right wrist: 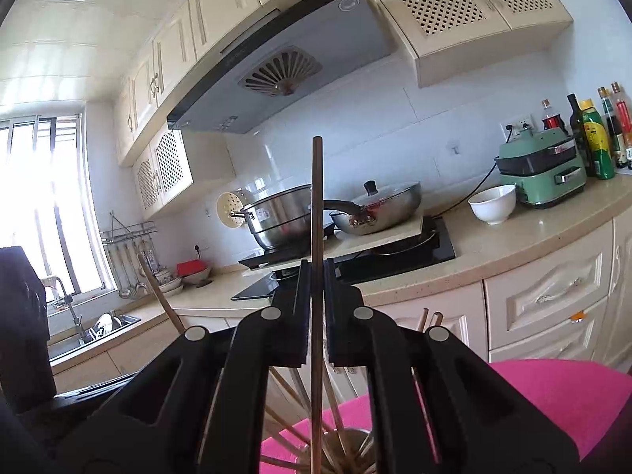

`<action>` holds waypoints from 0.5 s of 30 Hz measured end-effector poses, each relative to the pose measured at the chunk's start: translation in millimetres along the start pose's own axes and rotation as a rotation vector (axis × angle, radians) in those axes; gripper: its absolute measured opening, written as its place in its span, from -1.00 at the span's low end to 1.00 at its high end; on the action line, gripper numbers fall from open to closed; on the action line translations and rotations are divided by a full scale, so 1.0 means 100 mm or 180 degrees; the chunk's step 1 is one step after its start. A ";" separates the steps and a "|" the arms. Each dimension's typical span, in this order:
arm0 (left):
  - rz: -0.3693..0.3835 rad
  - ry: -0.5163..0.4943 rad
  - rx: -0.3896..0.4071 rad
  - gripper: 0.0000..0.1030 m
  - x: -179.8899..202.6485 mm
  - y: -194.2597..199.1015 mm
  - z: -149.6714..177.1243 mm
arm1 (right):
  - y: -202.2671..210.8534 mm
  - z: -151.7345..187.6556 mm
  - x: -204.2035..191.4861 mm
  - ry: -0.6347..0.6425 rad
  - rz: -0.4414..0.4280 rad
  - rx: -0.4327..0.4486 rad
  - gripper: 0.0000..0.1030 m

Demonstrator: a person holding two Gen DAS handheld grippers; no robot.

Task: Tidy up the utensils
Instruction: 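Lift both held chopsticks upright and carry them over the pink cup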

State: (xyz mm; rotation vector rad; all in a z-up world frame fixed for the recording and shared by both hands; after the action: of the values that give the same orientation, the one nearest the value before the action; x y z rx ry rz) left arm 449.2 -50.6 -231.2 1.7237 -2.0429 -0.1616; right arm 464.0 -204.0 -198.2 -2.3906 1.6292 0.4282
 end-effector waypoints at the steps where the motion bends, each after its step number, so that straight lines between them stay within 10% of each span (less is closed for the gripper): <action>1: -0.0001 -0.0024 0.0001 -0.88 0.01 -0.01 0.01 | -0.01 0.01 0.00 0.0023 0.0004 0.0013 -0.87; 15: -0.0003 -0.0256 -0.0118 -0.88 0.04 -0.06 0.23 | -0.09 0.07 0.02 0.0103 -0.0014 0.0002 -0.86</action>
State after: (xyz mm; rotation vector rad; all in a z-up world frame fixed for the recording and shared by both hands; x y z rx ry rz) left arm 444.4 -60.8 -252.9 1.7212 -2.0827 -0.2714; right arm 472.2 -200.0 -205.4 -2.4124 1.6370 0.3900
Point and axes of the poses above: each gripper's, at about its wrist camera, not at the fingertips, and y roughly against the way its jaws point, x to its right, z to its underside, the point moved 8 cm from there along -y, roughly the way its jaws point
